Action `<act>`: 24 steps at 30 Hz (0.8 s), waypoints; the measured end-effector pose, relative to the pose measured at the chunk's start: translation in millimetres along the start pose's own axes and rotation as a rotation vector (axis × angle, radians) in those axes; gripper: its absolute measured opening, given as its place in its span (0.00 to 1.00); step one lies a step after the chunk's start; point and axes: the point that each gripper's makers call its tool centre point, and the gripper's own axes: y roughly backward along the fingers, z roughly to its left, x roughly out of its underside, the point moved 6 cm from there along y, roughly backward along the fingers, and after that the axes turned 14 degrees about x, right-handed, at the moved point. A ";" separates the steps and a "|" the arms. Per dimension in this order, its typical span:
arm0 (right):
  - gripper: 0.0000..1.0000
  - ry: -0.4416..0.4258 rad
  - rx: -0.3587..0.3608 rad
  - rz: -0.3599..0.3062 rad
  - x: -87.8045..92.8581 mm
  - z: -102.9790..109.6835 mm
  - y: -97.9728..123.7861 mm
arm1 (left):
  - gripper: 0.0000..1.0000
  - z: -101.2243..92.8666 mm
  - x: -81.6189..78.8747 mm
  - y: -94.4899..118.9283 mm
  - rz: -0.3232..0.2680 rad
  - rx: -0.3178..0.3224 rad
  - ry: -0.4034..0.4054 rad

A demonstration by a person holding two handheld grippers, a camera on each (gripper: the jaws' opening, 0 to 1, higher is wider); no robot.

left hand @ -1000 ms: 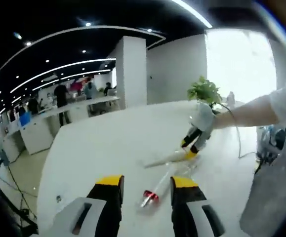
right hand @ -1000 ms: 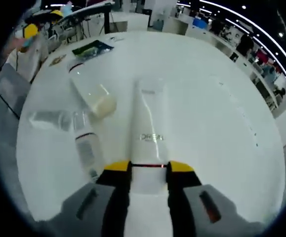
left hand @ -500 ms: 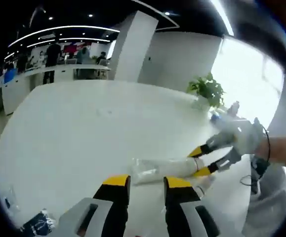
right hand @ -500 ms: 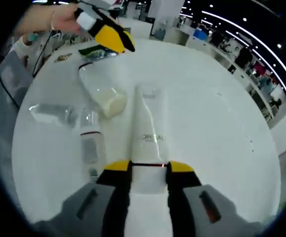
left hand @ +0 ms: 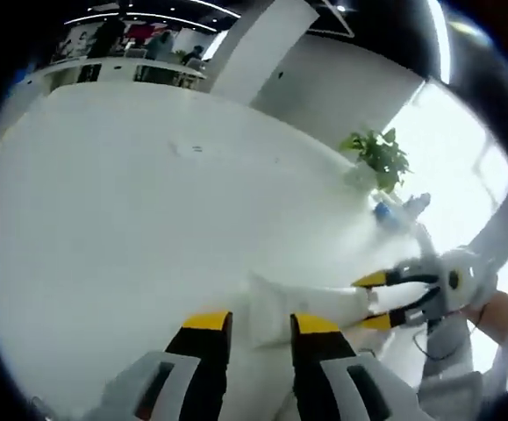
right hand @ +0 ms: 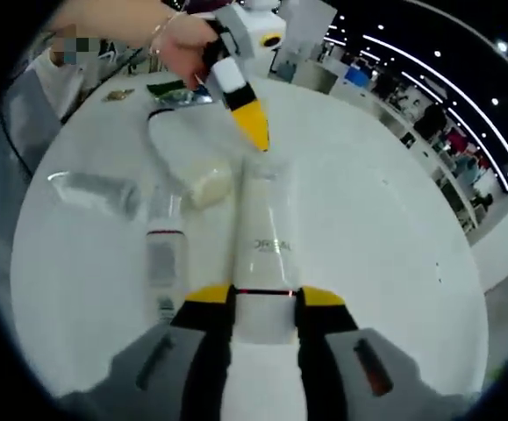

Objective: Arrange the skincare products in the storage area until every visible bottle or jar stands upright without overlapping.

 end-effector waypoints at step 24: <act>0.28 -0.137 0.099 -0.066 6.5 4.5 5.3 | 0.10 -32.2 -20.8 7.6 -0.130 0.140 -0.036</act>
